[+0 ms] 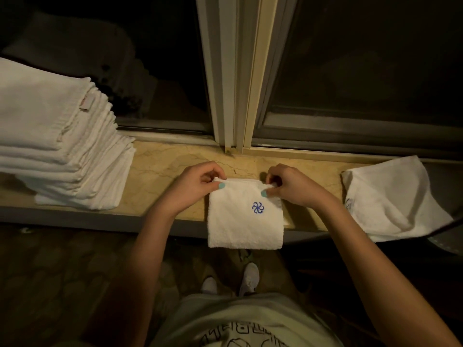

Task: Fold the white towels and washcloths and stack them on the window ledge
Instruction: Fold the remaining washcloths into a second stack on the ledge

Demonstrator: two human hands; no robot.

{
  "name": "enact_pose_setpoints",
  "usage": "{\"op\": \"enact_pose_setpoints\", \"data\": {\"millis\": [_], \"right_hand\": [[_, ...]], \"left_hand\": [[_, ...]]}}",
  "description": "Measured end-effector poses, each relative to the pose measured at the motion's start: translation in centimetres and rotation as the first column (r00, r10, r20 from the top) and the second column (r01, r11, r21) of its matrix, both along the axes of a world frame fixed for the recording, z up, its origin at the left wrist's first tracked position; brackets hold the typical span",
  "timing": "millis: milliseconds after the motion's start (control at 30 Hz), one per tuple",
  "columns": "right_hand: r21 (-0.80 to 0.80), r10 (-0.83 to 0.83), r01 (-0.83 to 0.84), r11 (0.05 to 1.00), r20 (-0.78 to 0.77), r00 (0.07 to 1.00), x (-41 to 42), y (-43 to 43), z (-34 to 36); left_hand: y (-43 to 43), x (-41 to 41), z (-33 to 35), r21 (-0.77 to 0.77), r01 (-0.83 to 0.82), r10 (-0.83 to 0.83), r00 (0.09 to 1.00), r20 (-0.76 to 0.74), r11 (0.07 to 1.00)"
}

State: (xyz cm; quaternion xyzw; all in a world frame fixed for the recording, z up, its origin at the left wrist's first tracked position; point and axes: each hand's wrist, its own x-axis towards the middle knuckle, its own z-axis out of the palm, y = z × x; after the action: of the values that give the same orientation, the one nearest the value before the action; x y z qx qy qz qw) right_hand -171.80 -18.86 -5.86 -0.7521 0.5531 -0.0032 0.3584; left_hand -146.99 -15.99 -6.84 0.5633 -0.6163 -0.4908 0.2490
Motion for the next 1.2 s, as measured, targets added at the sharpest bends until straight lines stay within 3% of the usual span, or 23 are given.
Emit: {"op": "enact_pose_setpoints", "data": {"millis": [133,300,433,667,800,1033,1100,1200], "right_hand": [[-0.001,0.041,-0.041,0.999,-0.100,0.994,0.8,0.1,0.7],[-0.070,-0.045,0.043,0.997,-0.024,0.999,1.1,1.6,1.2],[-0.030,-0.106,0.106,0.994,-0.007,0.994,1.4,3.4,1.7],[0.022,-0.248,0.259,0.966,0.378,0.892,1.7,6.6,5.1],[0.007,-0.270,0.326,0.945,0.576,0.772,3.2,8.4,6.5],[-0.131,-0.297,0.539,0.832,0.716,0.632,5.9,11.1,7.5],[-0.148,-0.305,0.569,0.809,0.722,0.621,6.7,11.2,7.7],[-0.140,-0.272,0.513,0.847,0.715,0.644,7.6,11.1,8.8]], "left_hand": [[0.0,-0.2,0.4,0.025,-0.005,0.005,1.000,0.027,1.000],[0.3,0.4,1.3,0.024,-0.023,0.022,0.999,0.032,0.999],[1.1,0.3,2.0,-0.026,0.018,-0.018,0.999,0.032,0.999],[2.8,1.7,4.2,-0.156,-0.014,0.011,1.000,-0.024,0.988],[3.2,3.7,5.5,-0.151,0.095,-0.102,0.994,-0.039,0.984],[5.2,6.0,8.1,-0.130,0.134,-0.171,0.924,-0.343,0.983],[6.0,6.4,8.2,-0.106,0.133,-0.163,0.918,-0.363,0.985],[7.1,6.8,8.6,-0.159,0.039,-0.091,0.937,-0.336,0.987]]}}
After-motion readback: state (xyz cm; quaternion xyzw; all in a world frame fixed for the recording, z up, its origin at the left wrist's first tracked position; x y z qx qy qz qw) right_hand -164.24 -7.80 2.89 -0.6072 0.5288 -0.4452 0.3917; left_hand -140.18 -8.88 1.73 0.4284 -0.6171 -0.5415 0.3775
